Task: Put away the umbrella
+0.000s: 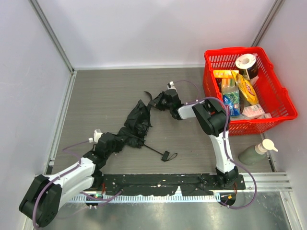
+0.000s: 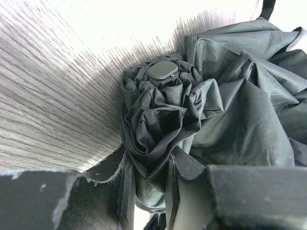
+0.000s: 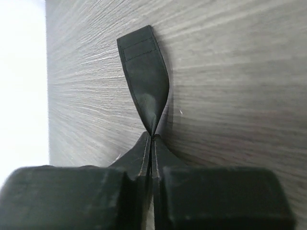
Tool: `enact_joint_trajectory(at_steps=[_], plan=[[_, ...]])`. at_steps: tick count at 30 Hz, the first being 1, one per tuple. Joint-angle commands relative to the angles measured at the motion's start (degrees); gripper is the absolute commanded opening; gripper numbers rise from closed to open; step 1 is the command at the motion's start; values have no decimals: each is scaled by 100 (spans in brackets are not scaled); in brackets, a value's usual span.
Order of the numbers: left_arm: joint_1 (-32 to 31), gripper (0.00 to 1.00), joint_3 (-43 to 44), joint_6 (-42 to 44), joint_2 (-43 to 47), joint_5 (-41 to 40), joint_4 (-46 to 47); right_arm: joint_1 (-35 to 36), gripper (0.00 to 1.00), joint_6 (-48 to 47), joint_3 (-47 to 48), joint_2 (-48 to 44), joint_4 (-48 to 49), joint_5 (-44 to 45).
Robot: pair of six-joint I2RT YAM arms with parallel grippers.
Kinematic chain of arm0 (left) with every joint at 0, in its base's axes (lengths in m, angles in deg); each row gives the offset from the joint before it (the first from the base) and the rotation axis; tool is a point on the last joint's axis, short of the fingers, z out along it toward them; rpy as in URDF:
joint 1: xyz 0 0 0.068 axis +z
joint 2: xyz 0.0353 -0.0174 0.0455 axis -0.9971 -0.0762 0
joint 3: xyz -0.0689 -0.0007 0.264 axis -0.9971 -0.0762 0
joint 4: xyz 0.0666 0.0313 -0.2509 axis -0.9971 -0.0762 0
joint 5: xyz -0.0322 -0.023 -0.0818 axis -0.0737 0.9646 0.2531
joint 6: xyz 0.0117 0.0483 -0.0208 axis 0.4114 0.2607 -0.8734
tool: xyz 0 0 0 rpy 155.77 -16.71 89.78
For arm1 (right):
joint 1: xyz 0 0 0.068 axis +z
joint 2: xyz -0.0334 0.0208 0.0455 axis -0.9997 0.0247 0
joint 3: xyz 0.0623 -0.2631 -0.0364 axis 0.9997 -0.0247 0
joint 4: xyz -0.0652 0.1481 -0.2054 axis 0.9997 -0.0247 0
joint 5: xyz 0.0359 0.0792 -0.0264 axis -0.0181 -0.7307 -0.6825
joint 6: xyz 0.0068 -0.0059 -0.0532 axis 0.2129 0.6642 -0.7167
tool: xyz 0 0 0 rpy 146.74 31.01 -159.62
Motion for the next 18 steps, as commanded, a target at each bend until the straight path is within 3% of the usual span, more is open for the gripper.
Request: enact_joint_trajectory(at_steps=[1,3,5,6,11,15,18], plan=[[21,0,177,31,-251,28,-778,-130,27,-1482,788,-333,-2128,272],[39,0,221,-14,-252,81,-797,-130,50,-2193,1132,-473,-3360,201],[48,0,221,-49,-190,46,-963,-139,64,-2878,951,-875,-4051,472],[48,0,230,-49,-155,20,-981,-191,67,-2994,845,-1070,-4184,482],[48,0,239,-5,-120,20,-1104,-262,70,-3487,-324,-2599,-4432,292],[48,0,221,-5,-41,2,-1139,-156,65,-3699,-1282,-3181,-3125,-1857],[48,0,230,4,-14,20,-1166,-130,63,-3497,-1318,-3006,-2448,-2758]])
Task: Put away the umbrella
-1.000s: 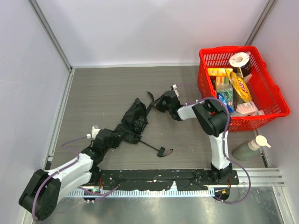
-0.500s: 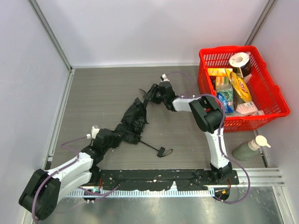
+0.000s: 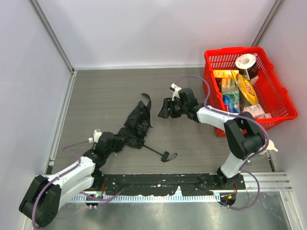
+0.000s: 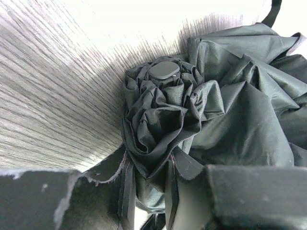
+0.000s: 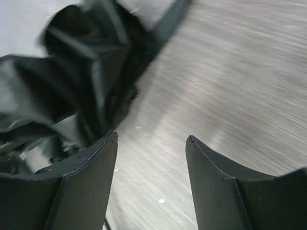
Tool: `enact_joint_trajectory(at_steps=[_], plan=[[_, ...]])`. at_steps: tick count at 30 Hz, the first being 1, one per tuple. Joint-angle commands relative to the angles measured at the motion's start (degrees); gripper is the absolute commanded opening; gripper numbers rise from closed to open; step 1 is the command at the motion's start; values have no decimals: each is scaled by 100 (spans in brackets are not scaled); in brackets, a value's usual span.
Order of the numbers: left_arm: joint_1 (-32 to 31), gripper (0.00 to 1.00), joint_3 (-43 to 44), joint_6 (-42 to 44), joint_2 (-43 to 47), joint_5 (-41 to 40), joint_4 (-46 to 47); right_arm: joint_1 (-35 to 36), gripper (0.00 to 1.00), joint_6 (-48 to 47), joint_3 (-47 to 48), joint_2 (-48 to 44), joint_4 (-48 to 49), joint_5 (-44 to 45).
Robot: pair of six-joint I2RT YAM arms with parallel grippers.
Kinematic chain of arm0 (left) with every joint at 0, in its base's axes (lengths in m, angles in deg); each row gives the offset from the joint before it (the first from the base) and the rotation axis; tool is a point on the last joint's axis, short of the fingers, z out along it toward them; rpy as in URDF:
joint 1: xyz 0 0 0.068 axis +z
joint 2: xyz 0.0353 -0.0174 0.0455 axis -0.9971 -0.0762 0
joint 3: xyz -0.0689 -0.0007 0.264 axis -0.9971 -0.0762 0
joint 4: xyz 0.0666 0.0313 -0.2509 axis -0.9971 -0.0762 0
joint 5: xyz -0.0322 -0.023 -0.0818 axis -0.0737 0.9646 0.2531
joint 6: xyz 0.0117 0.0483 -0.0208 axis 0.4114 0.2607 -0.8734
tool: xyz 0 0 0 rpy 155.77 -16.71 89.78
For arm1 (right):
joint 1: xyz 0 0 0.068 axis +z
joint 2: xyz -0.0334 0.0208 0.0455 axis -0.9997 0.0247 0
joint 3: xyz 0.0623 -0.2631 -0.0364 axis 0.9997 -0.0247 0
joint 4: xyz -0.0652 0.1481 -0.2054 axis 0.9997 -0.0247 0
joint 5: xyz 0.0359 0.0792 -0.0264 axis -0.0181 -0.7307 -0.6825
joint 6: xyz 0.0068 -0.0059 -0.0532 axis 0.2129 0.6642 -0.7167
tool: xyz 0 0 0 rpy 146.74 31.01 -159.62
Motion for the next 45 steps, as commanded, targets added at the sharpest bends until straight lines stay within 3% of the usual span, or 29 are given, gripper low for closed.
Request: enact_joint_trajectory(at_steps=[1,6,16,19,26,30,32,35,40,45], plan=[[28,0,-13,131,18,-4,-715,123,62,-83,-57,181,1259,-1921],[28,0,-30,113,159,-22,-812,378,51,-117,470,752,1208,-2247],[37,0,-13,78,195,-4,-786,747,38,-64,594,1105,1295,-2283],[28,0,-21,26,168,48,-733,958,23,163,568,1280,1461,-2239],[37,0,14,-36,186,84,-689,1467,1,1051,243,1799,2226,-2054],[28,0,40,-45,133,101,-672,2012,1,1289,32,1870,2279,-1940],[28,0,40,-45,133,84,-680,2083,1,1561,-240,1634,2612,-1984],[28,0,49,-54,150,40,-777,1882,2,1404,-198,1343,2281,-1756],[28,0,58,-45,264,-57,-935,1486,31,939,215,878,1105,-1501],[28,0,14,-63,370,-75,-1006,1030,43,587,137,402,549,-1456]])
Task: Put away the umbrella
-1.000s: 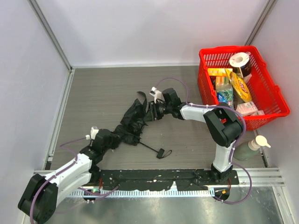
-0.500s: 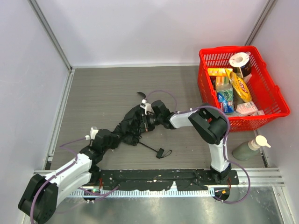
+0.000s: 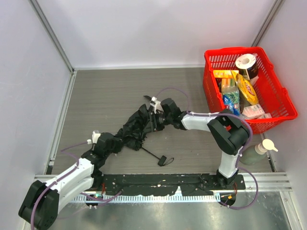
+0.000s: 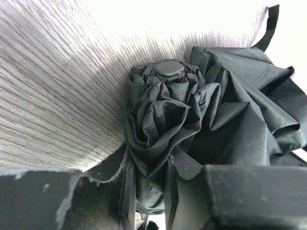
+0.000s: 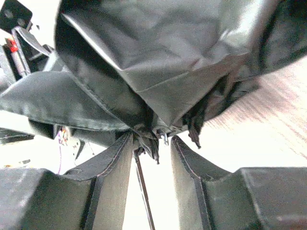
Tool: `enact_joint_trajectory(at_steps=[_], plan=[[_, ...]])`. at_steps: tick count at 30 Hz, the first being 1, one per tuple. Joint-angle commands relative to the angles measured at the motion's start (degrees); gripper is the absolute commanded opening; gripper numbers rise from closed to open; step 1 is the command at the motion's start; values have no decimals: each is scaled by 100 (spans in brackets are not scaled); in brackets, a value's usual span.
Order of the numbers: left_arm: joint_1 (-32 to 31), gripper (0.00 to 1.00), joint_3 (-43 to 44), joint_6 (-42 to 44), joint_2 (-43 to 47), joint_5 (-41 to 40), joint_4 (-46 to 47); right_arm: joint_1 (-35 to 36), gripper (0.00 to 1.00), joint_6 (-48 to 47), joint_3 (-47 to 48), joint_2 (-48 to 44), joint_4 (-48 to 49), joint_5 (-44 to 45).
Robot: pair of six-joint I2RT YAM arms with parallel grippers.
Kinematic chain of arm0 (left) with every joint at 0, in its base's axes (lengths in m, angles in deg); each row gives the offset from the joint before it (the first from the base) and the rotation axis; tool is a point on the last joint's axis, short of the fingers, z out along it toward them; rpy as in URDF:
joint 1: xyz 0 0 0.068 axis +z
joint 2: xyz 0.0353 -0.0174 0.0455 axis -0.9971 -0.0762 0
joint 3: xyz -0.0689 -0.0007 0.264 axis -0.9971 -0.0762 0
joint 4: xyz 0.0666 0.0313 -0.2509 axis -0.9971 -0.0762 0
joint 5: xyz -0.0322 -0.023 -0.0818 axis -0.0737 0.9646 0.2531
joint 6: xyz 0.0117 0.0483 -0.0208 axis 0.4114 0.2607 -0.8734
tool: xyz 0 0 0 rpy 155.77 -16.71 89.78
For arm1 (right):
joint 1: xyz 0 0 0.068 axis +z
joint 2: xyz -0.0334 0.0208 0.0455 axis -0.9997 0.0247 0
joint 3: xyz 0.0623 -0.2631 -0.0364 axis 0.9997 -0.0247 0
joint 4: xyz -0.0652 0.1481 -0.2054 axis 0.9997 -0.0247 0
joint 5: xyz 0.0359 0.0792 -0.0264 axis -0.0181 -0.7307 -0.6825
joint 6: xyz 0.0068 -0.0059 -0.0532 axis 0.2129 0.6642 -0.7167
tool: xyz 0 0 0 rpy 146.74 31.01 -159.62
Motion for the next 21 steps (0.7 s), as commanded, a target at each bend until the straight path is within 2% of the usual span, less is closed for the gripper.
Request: enact_joint_trajectory(at_steps=[1,6,10,13,14,16,17,19,21], plan=[[-29,0,5,44,8,-35,-523,-405,43,-506,137,-658,-651,37],[-29,0,22,36,-45,9,-479,-669,44,-1113,505,-326,-1030,-183],[-29,0,75,36,-89,44,-452,-766,44,-1227,1006,228,-1021,-464],[-29,0,119,36,-151,61,-417,-722,40,-983,1042,431,-609,-684],[-29,0,137,36,-160,70,-408,-696,37,-895,1059,527,-478,-745],[-29,0,146,27,-160,53,-400,-538,27,-807,1077,711,-415,-764],[-29,0,146,18,-160,44,-408,-372,16,-763,1077,765,-406,-772],[-29,0,154,1,-160,9,-417,-12,2,-535,902,853,-170,-729],[-29,0,172,-35,-177,17,-435,393,1,-165,560,810,436,-659]])
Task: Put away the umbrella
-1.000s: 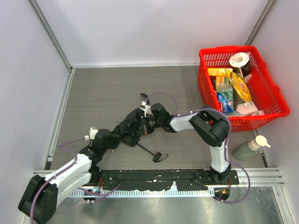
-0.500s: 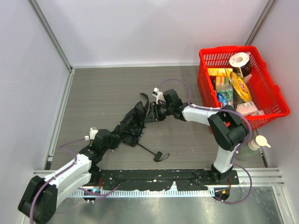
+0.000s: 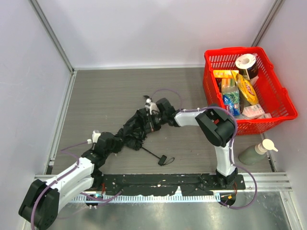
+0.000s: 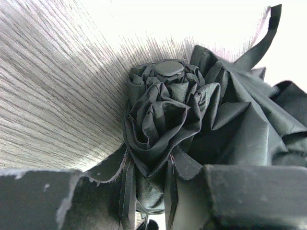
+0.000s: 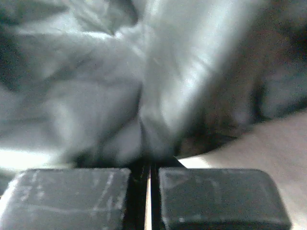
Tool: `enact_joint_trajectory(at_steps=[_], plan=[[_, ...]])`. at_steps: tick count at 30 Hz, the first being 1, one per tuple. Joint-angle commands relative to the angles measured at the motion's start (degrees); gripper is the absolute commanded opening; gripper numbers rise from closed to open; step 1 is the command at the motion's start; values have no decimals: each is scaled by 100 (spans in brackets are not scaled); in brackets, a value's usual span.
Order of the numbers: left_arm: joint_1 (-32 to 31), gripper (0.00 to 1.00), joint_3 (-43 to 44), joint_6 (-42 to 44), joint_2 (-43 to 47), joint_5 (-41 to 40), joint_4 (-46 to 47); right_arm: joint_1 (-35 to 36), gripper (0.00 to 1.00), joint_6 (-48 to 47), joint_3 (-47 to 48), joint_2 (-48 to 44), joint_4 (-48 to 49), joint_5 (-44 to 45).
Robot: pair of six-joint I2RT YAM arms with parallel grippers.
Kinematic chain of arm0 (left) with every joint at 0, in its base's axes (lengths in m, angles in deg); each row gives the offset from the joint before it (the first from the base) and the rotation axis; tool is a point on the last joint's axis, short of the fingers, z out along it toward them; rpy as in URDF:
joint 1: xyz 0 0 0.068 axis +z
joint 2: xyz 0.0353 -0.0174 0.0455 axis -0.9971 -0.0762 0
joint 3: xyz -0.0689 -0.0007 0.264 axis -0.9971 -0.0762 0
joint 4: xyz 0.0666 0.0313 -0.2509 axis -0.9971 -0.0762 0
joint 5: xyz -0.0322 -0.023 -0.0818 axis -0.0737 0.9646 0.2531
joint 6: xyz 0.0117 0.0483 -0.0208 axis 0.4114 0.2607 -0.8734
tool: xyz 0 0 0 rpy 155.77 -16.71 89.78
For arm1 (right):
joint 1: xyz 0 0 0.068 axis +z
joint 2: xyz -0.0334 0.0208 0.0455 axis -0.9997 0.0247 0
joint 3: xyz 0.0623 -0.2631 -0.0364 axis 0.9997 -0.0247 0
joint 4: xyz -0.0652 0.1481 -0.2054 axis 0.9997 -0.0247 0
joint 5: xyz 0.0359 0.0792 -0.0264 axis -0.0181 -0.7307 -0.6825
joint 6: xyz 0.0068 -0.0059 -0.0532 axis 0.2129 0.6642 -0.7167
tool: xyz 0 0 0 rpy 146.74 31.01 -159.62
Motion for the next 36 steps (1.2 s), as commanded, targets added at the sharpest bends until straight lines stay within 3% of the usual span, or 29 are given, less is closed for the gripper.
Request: enact_joint_trajectory(at_steps=[1,5,6,12,15,17,22,31,36], plan=[[-29,0,130,-37,-129,17,-404,942,1,735,-479,-52,1228,23],[-29,0,227,-72,-226,35,-553,805,2,966,-832,-271,1530,709],[-29,0,253,-90,-243,26,-623,760,6,722,-806,-341,1373,919],[-38,0,271,-116,-252,-26,-694,619,34,-790,-77,-1052,-1384,2481],[-38,0,262,-134,-279,-9,-694,680,45,-1187,-6,-1483,-1951,3389],[-38,0,271,-142,-305,-9,-712,916,49,-1537,-207,-2035,-1881,4038],[-38,0,438,-230,-437,26,-1097,2189,60,-2355,-955,-2697,-451,4620],[-46,0,675,-424,-657,141,-1581,3580,67,-4375,-473,-1460,685,6307],[-38,0,789,-503,-709,176,-1766,3818,67,-5028,-454,-791,1168,6704]])
